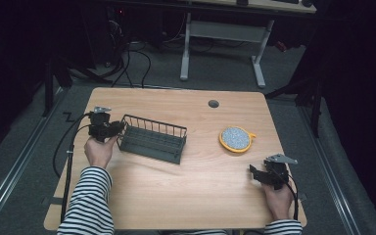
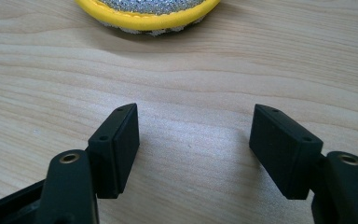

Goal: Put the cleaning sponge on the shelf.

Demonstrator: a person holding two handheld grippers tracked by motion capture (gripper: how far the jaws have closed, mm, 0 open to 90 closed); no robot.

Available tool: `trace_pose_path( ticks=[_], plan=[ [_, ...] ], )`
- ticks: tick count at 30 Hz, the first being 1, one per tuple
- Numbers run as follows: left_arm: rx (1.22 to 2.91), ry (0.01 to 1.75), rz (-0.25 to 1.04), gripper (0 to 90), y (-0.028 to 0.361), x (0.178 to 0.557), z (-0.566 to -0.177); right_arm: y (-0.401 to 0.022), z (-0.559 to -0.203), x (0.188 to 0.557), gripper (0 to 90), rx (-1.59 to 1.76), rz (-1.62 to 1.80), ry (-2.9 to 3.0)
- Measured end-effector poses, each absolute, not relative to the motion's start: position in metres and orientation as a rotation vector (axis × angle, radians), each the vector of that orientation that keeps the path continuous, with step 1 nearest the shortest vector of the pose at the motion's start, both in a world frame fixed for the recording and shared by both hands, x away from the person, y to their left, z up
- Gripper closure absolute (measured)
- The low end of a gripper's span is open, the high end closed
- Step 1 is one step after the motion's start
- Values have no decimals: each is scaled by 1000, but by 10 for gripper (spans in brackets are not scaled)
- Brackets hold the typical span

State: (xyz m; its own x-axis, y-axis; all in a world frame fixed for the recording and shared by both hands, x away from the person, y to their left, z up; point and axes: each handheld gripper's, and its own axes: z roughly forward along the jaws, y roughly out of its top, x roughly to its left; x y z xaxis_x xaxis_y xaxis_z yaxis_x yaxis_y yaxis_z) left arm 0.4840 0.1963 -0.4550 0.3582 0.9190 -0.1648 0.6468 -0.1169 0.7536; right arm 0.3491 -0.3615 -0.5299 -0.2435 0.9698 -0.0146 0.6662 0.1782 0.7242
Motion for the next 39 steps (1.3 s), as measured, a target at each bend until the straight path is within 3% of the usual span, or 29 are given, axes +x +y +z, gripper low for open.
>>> trace_pose_path(
  ticks=[11, 39],
  plan=[
    [1861, 1384, 443, 848, 194, 485, -458, -361, -530, 349, 332, 1535, 836, 1980],
    [1908, 1324, 407, 866, 167, 474, -457, -361, -530, 349, 332, 1537, 834, 1978]
  ],
)
